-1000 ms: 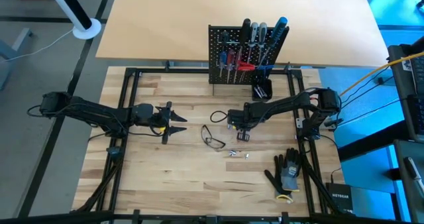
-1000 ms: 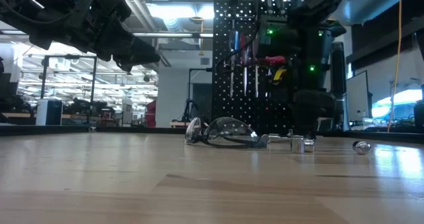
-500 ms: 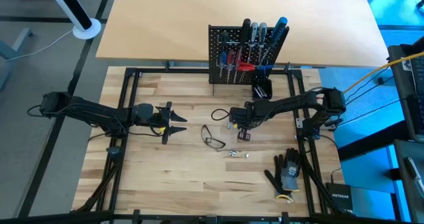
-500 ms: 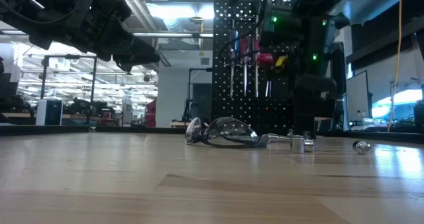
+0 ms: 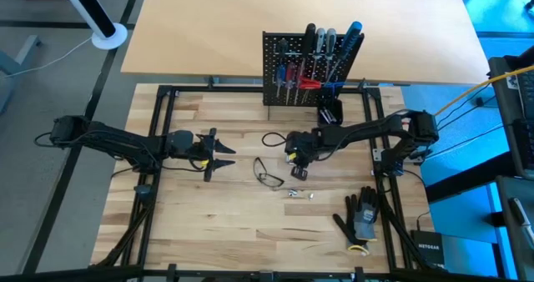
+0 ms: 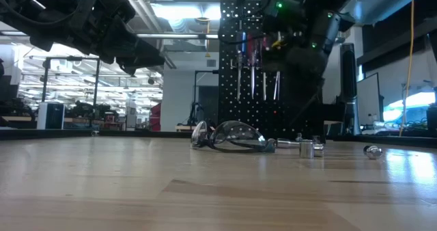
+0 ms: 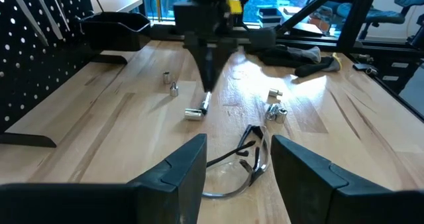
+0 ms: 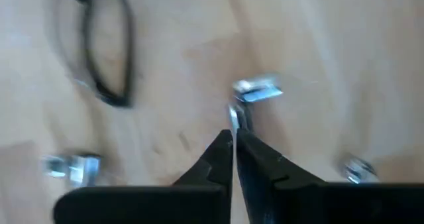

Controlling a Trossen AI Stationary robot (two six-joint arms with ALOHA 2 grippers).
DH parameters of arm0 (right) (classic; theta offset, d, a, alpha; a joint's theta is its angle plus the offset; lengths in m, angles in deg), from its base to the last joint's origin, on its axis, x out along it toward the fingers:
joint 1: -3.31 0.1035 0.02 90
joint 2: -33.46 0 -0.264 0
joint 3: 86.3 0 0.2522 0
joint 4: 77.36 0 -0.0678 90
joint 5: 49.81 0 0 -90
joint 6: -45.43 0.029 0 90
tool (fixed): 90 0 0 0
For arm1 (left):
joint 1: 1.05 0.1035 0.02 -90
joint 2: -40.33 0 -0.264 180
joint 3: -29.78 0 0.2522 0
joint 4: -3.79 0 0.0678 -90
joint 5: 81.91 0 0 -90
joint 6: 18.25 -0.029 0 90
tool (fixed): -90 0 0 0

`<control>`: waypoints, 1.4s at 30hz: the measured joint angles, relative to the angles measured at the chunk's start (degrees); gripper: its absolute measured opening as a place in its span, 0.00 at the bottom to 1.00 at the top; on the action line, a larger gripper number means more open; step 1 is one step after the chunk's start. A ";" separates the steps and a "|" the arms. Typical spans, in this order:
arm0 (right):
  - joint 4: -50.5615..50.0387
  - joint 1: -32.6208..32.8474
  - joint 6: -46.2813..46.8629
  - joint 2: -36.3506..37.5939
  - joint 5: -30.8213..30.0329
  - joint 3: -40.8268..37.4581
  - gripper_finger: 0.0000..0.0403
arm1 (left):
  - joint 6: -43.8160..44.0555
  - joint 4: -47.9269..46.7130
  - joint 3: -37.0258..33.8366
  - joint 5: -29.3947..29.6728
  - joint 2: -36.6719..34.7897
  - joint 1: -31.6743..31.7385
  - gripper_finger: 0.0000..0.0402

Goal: Hang tools onto peg board
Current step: Put the silver extension bar in the black bin on the peg board

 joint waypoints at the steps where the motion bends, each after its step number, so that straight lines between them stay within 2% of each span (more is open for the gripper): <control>1: 0.24 0.33 0.42 0.00 0.51 0.00 0.08 | 0.02 -0.04 0.00 -0.02 0.00 0.00 0.40; 9: -3.59 4.70 0.24 0.00 -1.35 0.00 0.29 | 0.13 -0.01 0.00 -0.01 0.00 0.00 0.40; 14: -1.65 7.26 -1.17 -0.42 -5.56 -1.71 0.34 | 0.24 0.07 0.00 0.00 0.00 0.00 0.40; 26: 7.68 7.59 -1.38 -2.37 -4.89 -7.85 0.27 | 0.13 0.01 0.00 -0.02 0.00 0.00 0.40; 36: 8.91 7.52 -1.57 -2.47 -5.28 -7.98 0.10 | 0.22 0.07 0.00 0.00 -0.02 0.00 0.40; 42: 11.20 7.50 -2.13 -2.61 -5.41 -8.04 0.10 | 0.22 0.14 0.02 0.00 -0.02 0.00 0.40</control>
